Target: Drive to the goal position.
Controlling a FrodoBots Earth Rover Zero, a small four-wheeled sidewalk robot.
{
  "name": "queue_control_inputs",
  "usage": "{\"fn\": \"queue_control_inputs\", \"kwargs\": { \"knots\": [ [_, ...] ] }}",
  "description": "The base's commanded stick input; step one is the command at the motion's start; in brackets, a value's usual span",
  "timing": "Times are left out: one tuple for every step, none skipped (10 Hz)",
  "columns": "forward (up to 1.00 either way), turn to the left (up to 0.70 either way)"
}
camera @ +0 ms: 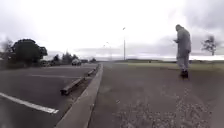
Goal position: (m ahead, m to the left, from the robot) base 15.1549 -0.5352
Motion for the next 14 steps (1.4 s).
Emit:
{"fn": "queue_control_inputs", "kwargs": {
  "knots": [
    [1.00,0.00],
    [1.00,0.00],
    [1.00,0.00],
    [1.00,0.00],
    [1.00,0.00],
    [1.00,0.00],
    [1.00,0.00],
    [1.00,0.00],
    [1.00,0.00],
    [1.00,0.00],
    [1.00,0.00],
    [1.00,0.00],
    [1.00,0.00],
    [1.00,0.00]
  ]
}}
